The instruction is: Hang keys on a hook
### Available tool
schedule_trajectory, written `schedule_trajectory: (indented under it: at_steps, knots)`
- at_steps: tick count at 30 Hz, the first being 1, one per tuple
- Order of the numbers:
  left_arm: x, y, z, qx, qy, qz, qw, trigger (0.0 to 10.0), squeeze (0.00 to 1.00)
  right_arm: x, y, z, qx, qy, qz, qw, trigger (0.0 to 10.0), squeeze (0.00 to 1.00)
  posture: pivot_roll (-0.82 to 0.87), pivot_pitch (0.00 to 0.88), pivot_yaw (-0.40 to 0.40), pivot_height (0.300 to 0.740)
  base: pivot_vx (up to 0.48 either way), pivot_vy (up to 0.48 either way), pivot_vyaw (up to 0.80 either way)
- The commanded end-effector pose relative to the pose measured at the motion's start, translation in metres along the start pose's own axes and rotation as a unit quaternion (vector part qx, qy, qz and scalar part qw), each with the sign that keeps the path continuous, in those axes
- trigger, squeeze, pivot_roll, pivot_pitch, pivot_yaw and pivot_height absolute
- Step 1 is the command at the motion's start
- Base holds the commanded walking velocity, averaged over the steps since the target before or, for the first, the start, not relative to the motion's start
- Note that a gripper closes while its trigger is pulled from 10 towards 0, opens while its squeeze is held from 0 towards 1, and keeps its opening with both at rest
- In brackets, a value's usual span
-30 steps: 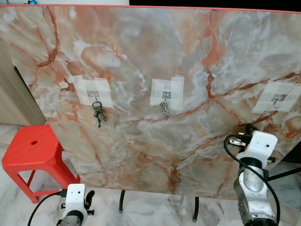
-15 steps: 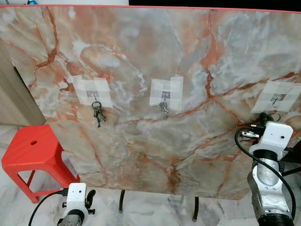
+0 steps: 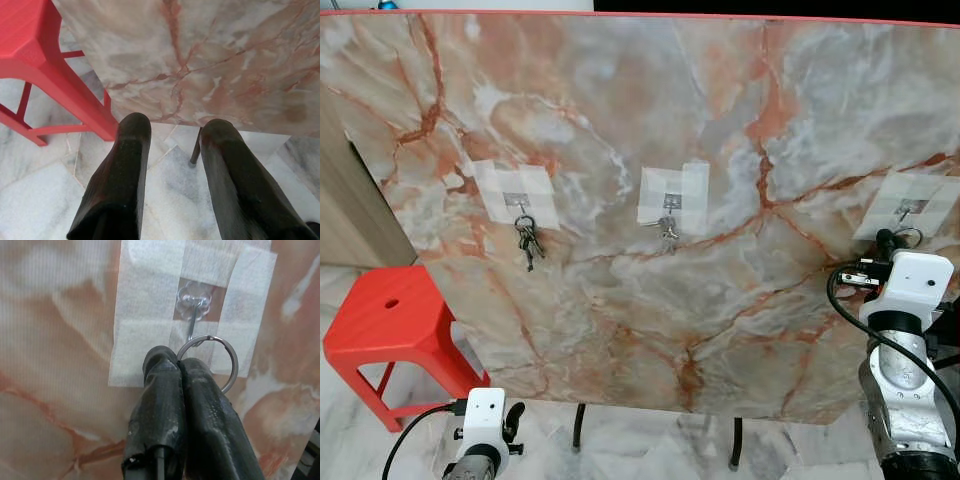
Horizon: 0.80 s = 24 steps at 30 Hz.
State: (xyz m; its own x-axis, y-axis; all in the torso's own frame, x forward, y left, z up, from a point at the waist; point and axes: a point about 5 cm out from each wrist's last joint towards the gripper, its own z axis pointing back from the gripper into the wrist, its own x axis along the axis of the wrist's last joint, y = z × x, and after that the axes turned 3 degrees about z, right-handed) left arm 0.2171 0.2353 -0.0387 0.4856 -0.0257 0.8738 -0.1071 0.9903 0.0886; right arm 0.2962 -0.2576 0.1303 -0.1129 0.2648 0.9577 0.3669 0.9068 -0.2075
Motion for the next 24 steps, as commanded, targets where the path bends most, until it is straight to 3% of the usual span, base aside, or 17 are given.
schedule_trajectory:
  at_steps: [1, 24]
  knots:
    - [-0.0032, -0.0036, 0.0003, -0.008, 0.01, -0.007, 1.0, 10.0, 0.0, 0.0108, -0.0034, -0.0066, 0.004, -0.017, 0.0, 1.0, 10.0, 0.0, -0.04, 0.0, 0.007, 0.74, 0.0, 0.0, 0.0]
    - [-0.0043, -0.0031, 0.0005, -0.005, 0.013, -0.004, 1.0, 10.0, 0.0, 0.0135, -0.003, -0.0162, 0.044, -0.004, -0.004, 0.999, 10.0, 0.0, -0.03, 0.0, 0.006, 0.74, 0.0, 0.0, 0.0]
